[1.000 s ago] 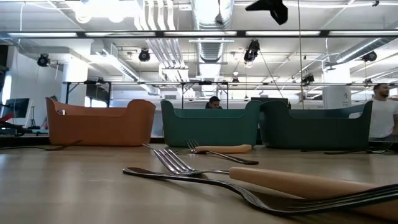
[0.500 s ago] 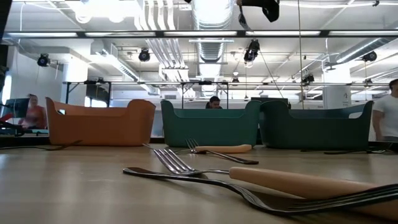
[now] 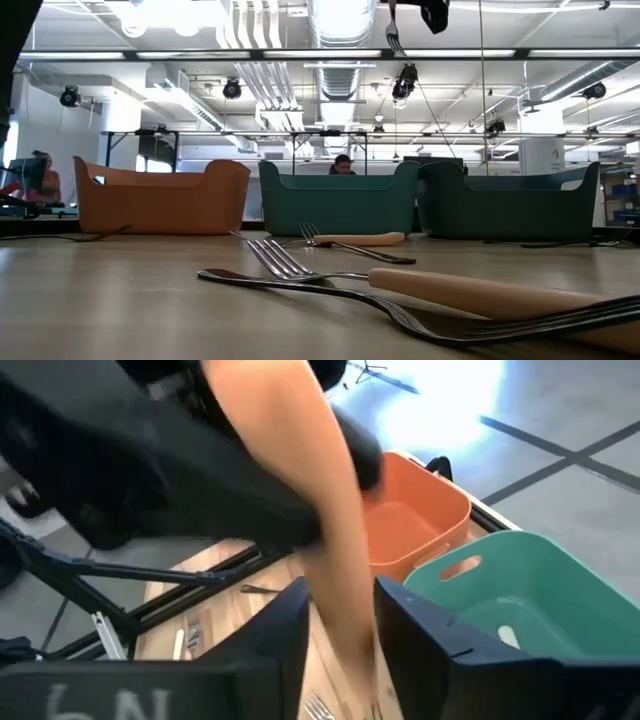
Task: Sort silverware by color (type)
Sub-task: Put the light orange fork into the blue bin
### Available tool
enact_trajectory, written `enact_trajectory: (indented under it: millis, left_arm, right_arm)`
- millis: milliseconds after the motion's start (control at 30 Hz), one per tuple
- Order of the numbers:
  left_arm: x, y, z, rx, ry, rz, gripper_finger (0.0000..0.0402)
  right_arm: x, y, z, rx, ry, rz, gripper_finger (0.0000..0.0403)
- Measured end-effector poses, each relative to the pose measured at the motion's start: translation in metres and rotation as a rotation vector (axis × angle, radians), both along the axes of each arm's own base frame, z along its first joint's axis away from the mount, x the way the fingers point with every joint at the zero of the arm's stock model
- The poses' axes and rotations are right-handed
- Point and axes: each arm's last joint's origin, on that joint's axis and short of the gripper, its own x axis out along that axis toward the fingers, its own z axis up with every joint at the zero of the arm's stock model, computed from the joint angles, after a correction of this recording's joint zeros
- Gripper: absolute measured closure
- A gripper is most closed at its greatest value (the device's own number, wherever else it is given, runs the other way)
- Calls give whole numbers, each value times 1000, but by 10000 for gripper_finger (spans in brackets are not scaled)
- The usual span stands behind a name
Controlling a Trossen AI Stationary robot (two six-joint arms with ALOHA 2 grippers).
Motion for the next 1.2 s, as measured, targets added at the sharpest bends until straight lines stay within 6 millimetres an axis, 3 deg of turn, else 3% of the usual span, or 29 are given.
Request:
enact_trajectory:
  millis: [167,467,600,833,1033,1200]
  left_arm:
    - [0,0,2,2,-2,-3,368]
    - [-1,0,0,1,22,-5,364]
    - [-8,-1,-2,-3,124,-11,340]
    - [-26,-2,12,67,271,-26,278]
    - [-52,-4,24,43,413,-24,259]
    - [-70,-7,27,-15,510,-8,258]
  right_arm:
    - [-1,1,1,-22,1,17,358]
    - [-1,1,0,-13,12,14,358]
    - [-1,1,-5,8,57,13,359]
    - [-7,-2,-4,-9,75,-62,368]
    - [-30,-13,-14,-108,398,-265,368]
    - [-54,-23,-36,-190,771,-388,368]
